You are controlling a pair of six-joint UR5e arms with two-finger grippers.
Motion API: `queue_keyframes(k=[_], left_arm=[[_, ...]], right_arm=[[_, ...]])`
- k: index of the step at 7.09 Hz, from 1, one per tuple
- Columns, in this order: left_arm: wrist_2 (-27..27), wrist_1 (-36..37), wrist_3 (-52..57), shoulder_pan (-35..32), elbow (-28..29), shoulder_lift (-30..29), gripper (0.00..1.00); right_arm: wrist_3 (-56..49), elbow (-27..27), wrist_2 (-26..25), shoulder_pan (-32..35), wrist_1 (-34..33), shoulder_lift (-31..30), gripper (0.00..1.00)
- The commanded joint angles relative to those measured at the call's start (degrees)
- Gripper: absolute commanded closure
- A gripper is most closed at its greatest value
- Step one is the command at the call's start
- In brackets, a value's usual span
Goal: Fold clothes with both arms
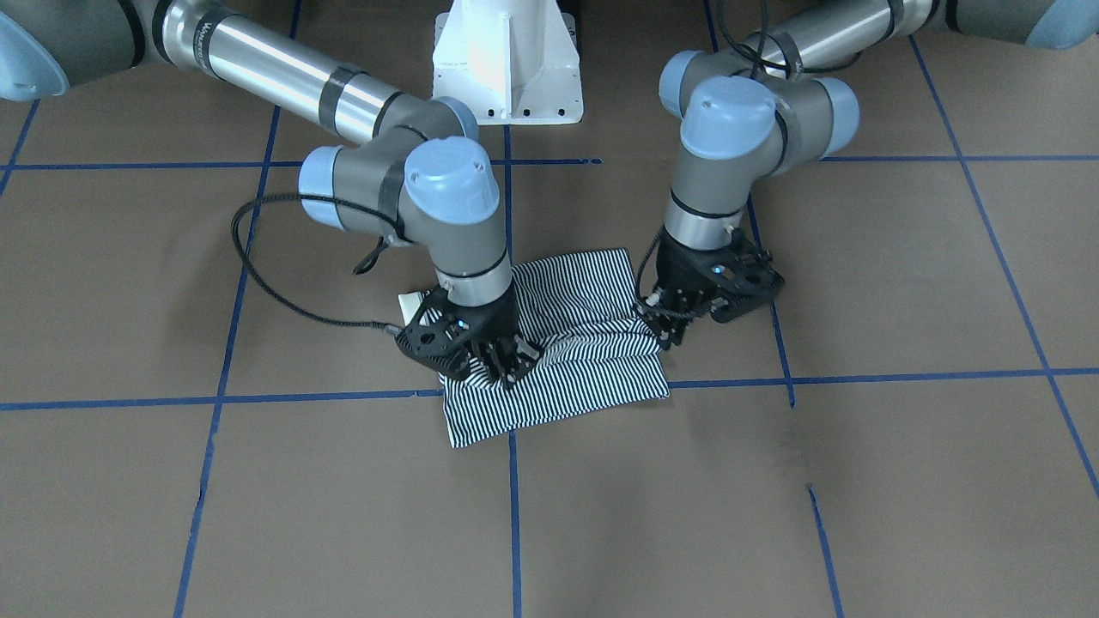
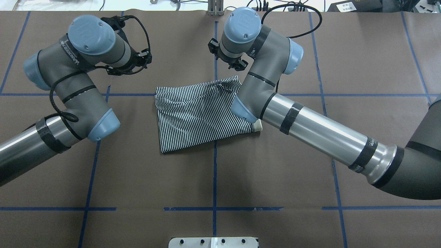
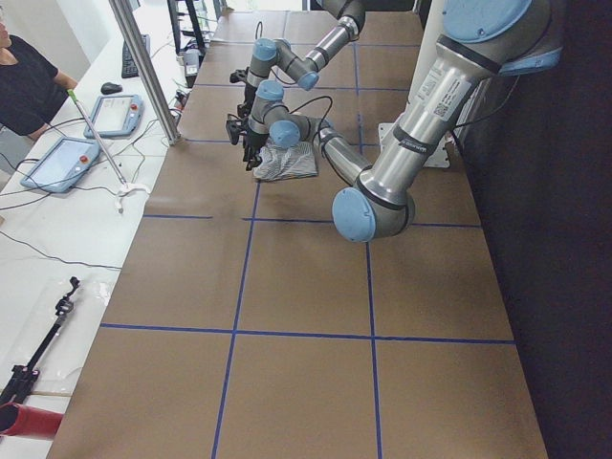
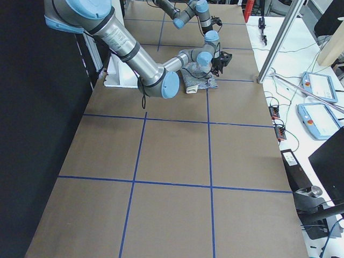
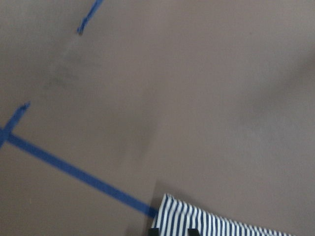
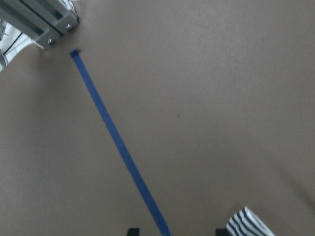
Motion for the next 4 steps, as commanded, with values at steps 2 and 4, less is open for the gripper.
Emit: queue_keyframes(k=[2,4], left_arm=[[-4.2,-1.2,2.2,-1.2,0.4,-0.1,0.0],[-6.8,-1.7,4.8,-2.5,-0.8,0.2,0.0]], right_arm=[[-7.8,-2.9,2.6,3.7,0.9,0.6,0.0],[-21.2,1.8,11.4,10.8,-8.2,-1.8,0.0]])
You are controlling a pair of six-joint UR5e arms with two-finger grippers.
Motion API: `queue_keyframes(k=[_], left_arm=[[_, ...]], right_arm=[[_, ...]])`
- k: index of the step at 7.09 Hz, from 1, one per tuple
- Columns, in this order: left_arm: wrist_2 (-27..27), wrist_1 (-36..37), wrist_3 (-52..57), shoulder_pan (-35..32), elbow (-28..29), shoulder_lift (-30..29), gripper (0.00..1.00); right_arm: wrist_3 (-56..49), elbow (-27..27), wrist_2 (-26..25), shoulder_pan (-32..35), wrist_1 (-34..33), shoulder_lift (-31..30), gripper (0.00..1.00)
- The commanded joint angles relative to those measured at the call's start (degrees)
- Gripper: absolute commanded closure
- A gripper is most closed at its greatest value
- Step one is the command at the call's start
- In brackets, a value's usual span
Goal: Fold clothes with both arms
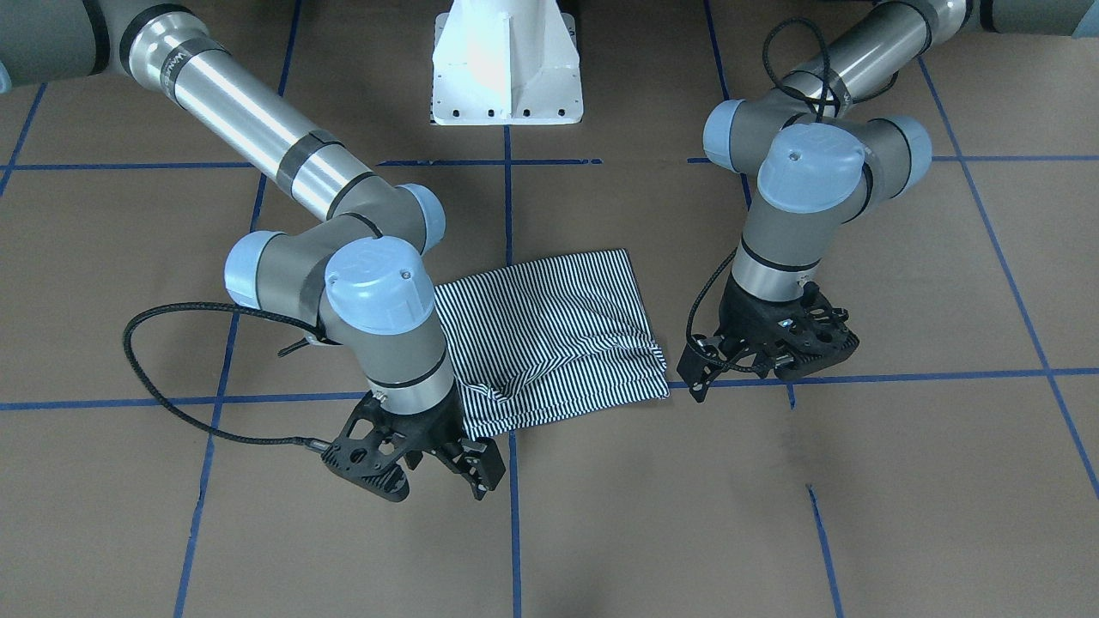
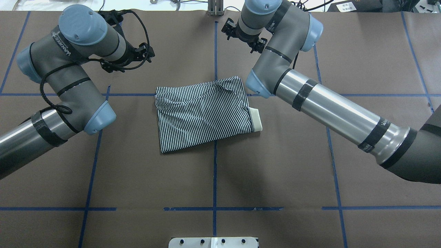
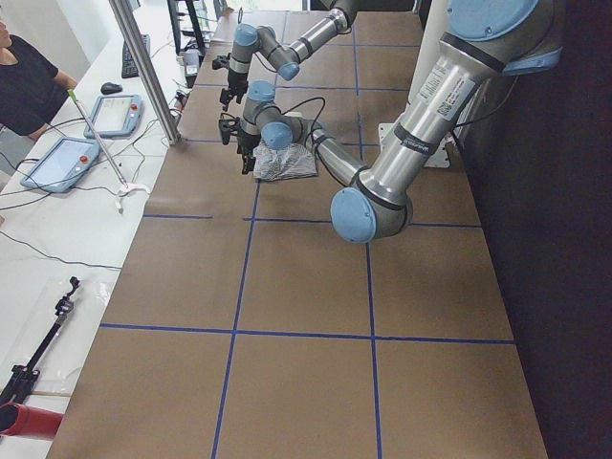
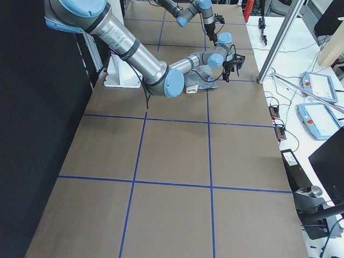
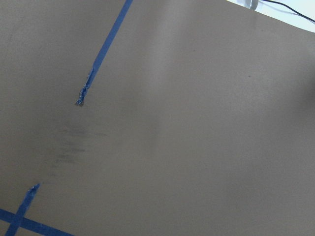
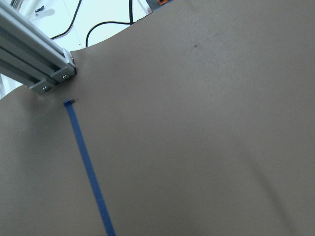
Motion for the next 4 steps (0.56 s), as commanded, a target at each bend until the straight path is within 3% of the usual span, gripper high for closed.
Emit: queue_keyframes(k=[1,2,4], left_arm=[[-4.3,0.0,8.2,-4.3,-1.5,0.5,0.0],[-6.2,0.4,15.5,-9.0,-2.9,2.5,0.0],[-12.7,0.5,40.4,-22.2,-3.9,10.6,0.0]], right_arm=[[-19.6,8.9,5.8,7.7,-15.1,-4.1,0.0],[-32.6,14.9,9.7,13.1,-20.7,-10.3,0.0],[-56.5,23.1,16.2,25.3,-22.3,-26.7,0.0]])
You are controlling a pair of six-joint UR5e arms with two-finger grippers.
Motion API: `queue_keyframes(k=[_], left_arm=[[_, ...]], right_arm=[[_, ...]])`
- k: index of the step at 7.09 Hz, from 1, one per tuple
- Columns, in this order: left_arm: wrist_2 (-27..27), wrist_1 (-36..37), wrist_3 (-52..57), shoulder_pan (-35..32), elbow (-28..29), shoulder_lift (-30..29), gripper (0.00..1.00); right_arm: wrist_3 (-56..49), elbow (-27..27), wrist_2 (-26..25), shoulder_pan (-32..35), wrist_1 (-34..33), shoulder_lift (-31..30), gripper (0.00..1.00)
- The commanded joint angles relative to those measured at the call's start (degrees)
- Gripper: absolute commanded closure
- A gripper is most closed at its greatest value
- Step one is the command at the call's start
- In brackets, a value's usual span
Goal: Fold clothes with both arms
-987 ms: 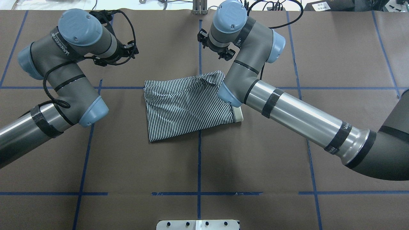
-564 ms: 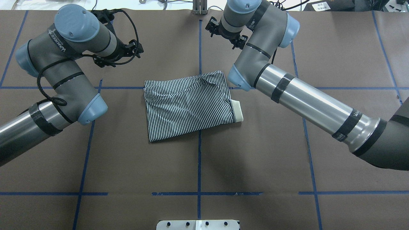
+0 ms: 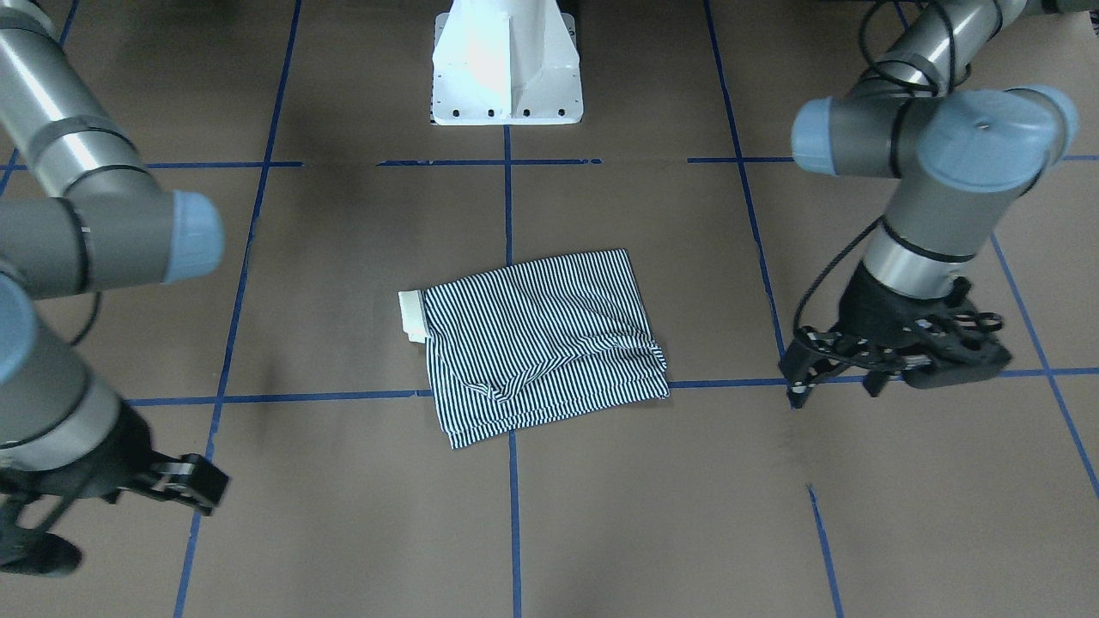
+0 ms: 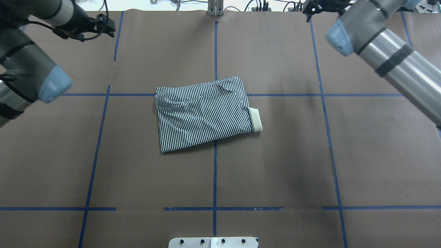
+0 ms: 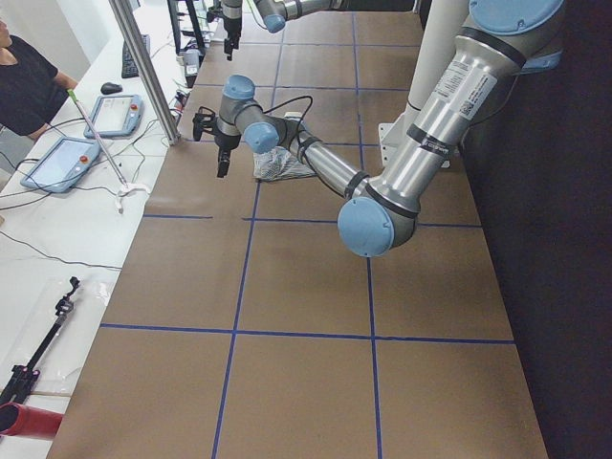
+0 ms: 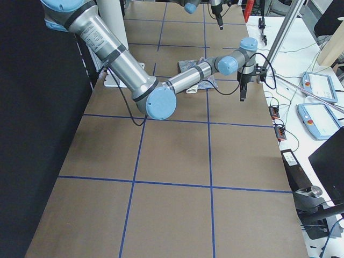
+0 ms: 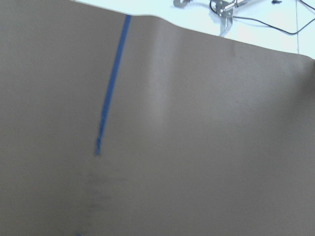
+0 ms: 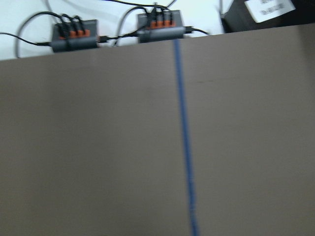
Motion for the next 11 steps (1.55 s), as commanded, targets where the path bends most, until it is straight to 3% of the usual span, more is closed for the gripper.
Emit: queue_keyframes(k=[1,2,3,4,5,6,7,9,11], left_arm=[[-5.9,0.2,27.4,-12.9,-0.5,8.7,0.0],[-6.3,-0.2,39.1,-14.4,-0.7,14.5,0.0],[-10.9,0.4,49.9,-19.9,-0.7,18.0,0.0],[-16.8,-0.1,54.6,-23.9,-1.0,22.6,0.0],[-17.5,-0.4,54.8,-25.3,-2.8,26.1,0.0],[-17.4,-0.8,55.1,-25.3,-2.4,27.0,0.0],[-16.8,-0.9,55.7,-25.6,1.0,27.3,0.0],[-13.0,-0.2,55.7,-25.7,1.7,28.6,0.0],[-12.7,15.3,60.2,-26.3,-4.5,28.9,0.0]], right_arm=[[-27.4,7.0,6.7,12.5,-4.3,-15.6,0.0],[-34.7,11.4,7.7,15.7,-9.2,-20.2,0.0],[-43.7,16.9,7.7,18.3,-14.8,-26.5,0.0],[-53.6,19.7,8.4,25.3,-18.1,-32.6,0.0],[-60.6,20.6,11.2,29.9,-20.6,-37.5,0.0],[-60.9,21.5,11.3,30.2,-19.9,-40.5,0.0],[-60.7,22.8,10.7,30.3,-20.0,-41.4,0.0],[-60.0,22.7,11.1,30.3,-20.1,-41.5,0.0],[-56.6,21.2,11.4,30.3,-20.0,-41.6,0.0]])
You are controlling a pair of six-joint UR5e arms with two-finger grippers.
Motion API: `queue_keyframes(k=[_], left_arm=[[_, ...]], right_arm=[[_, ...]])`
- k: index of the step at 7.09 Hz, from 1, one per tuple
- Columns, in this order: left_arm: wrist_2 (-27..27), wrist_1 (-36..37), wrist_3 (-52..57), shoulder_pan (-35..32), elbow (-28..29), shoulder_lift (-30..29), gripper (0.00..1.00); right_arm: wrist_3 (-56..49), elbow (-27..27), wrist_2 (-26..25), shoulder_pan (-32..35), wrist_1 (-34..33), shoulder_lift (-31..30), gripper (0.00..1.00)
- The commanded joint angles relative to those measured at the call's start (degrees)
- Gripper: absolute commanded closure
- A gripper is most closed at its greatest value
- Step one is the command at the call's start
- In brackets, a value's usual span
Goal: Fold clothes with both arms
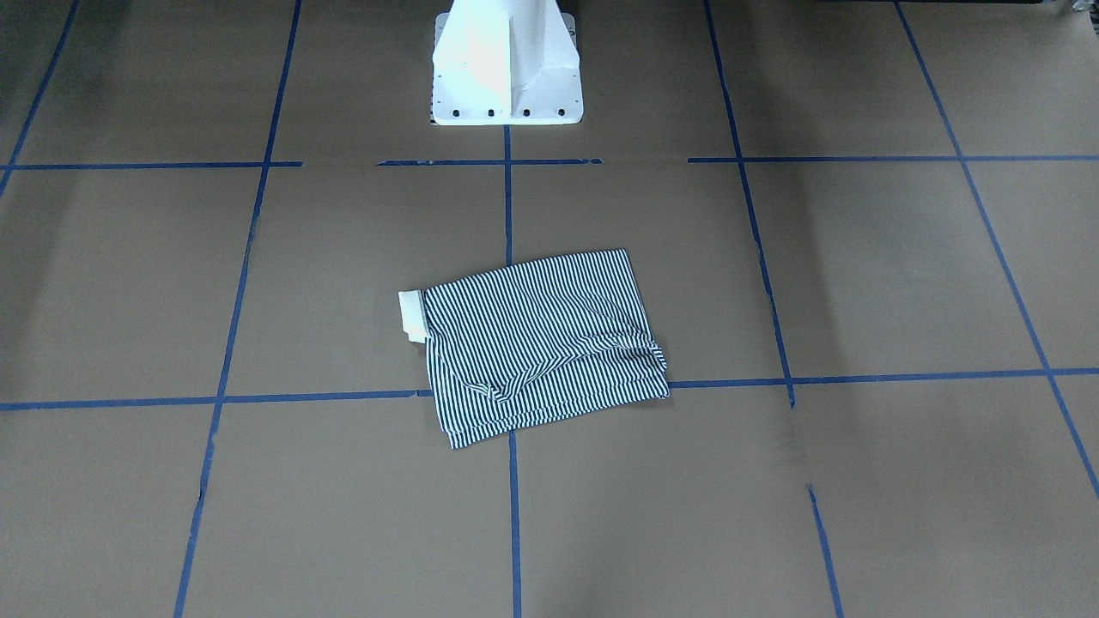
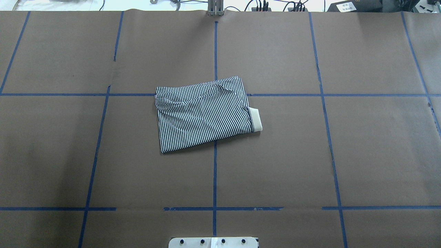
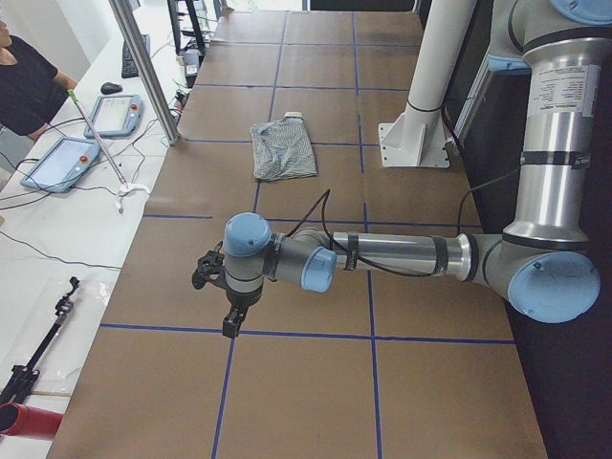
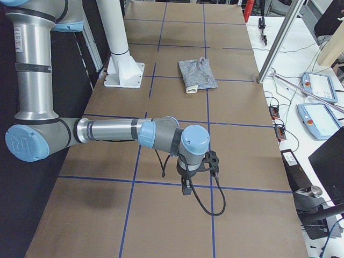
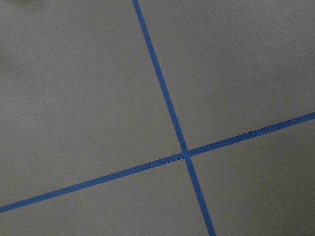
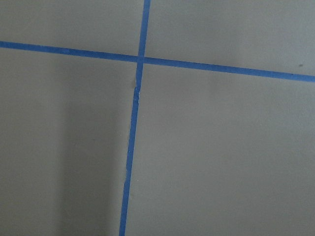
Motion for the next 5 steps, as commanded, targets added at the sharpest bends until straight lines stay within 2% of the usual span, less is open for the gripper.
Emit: queue_keyframes(k=[1,2,4,5], left_arm=[[-0.1,11.2,3.3,-0.2,-4.0,0.6,0.0],[-0.5,11.4,3.3,-0.2,-4.1,1.3,0.0],[-0.6,10.8,3.2,-0.1,-3.5,1.2,0.0],[-2.6,10.5,3.2,-0.1,-3.4,1.2,0.0]], right_arm=[[2.1,-0.7,3.1,0.0,0.1,0.0,0.0],[2.1,-1.0,5.6,0.0,0.1,-0.1,0.0],[3.2,-2.6,5.4,-0.1,1.4,0.0,0.0],[6.4,-5.1,5.2,-0.6,6.6,0.0,0.0]])
